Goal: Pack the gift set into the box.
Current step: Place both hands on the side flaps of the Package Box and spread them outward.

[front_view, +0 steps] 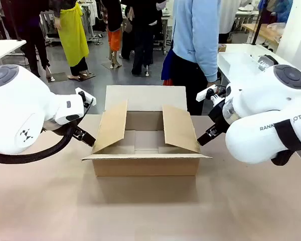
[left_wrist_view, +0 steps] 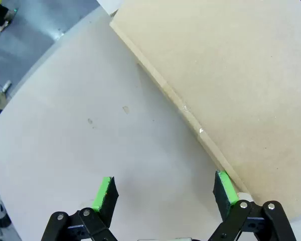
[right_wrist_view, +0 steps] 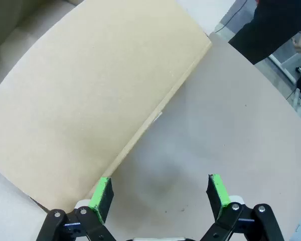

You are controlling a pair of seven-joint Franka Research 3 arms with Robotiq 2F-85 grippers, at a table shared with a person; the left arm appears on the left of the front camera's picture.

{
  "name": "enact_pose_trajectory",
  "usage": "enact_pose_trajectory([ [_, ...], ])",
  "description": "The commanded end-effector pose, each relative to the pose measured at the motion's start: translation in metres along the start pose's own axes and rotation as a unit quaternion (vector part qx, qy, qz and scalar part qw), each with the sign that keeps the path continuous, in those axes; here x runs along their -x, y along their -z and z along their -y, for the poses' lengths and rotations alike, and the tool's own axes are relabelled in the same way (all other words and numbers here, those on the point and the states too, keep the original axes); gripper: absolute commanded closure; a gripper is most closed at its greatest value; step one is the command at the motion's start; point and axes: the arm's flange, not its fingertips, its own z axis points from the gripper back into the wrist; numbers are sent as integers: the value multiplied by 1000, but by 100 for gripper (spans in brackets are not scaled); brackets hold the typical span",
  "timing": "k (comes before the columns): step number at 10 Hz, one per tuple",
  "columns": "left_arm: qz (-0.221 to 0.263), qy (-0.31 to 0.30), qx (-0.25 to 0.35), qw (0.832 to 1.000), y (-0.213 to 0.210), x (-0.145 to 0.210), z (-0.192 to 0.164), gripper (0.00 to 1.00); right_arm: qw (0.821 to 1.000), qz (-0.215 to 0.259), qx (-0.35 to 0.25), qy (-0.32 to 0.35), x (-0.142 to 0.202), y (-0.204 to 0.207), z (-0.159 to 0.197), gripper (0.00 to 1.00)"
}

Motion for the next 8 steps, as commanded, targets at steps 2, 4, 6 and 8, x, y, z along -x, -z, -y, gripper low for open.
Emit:
enact_pose_trajectory([
  [2,0,0,0,1000,0,0,0,0,1000,0,0,0,0,0,0,0],
  [4,0,0,0,1000,0,0,0,0,1000,0,0,0,0,0,0,0],
  [6,0,0,0,1000,0,0,0,0,1000,0,0,0,0,0,0,0],
  [8,0,0,0,1000,0,0,0,0,1000,0,0,0,0,0,0,0],
])
